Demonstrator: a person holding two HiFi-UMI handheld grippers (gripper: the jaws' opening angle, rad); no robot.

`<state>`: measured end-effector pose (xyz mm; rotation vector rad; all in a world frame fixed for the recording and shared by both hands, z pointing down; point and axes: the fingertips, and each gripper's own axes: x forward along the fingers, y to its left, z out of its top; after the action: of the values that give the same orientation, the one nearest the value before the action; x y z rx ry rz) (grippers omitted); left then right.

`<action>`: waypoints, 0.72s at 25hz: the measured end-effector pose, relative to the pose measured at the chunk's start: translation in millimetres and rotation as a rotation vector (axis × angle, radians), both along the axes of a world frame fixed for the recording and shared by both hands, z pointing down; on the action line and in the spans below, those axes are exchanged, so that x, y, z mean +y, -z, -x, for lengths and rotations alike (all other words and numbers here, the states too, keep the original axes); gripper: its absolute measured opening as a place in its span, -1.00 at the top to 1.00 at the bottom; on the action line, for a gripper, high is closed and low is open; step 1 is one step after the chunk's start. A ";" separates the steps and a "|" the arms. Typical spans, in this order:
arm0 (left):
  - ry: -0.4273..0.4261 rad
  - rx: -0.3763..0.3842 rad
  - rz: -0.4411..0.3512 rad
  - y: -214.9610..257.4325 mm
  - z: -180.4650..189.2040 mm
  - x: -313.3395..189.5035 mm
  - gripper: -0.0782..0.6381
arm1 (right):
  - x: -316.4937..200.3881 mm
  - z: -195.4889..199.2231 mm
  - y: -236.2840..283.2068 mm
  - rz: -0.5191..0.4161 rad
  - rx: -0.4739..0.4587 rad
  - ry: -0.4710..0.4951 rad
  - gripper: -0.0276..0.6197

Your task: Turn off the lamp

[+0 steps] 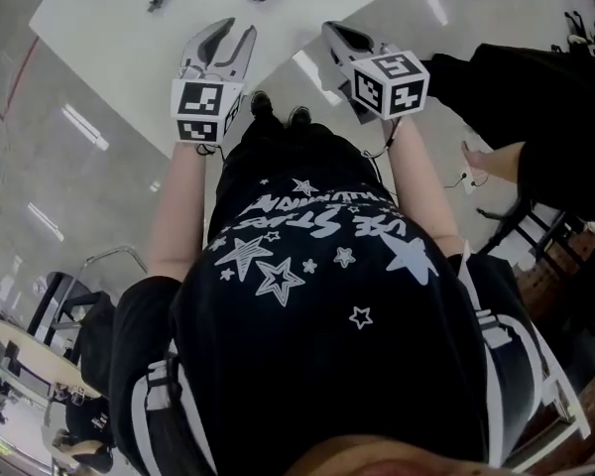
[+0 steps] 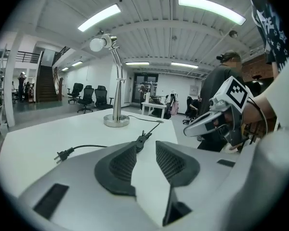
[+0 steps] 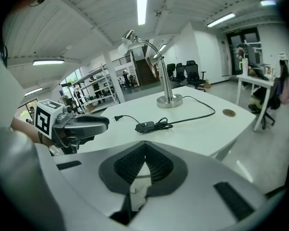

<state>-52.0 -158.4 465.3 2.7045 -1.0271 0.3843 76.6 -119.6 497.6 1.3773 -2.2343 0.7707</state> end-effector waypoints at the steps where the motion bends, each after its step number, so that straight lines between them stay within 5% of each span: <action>1: -0.002 0.003 0.000 1.0 -0.9 5.0 0.39 | 3.9 -0.1 0.9 -0.003 -0.008 -0.004 0.90; 9: 0.019 -0.003 -0.022 7.4 -8.7 53.4 0.39 | 48.1 1.1 2.9 -0.050 -0.086 0.015 0.90; 18: 0.103 0.087 -0.097 61.7 -8.3 133.8 0.53 | 136.1 -1.0 30.1 -0.113 -0.112 0.017 0.90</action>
<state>-43.8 -24.6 403.5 2.7114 -1.1824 0.2009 77.5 16.5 467.5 1.3965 -2.4059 0.7427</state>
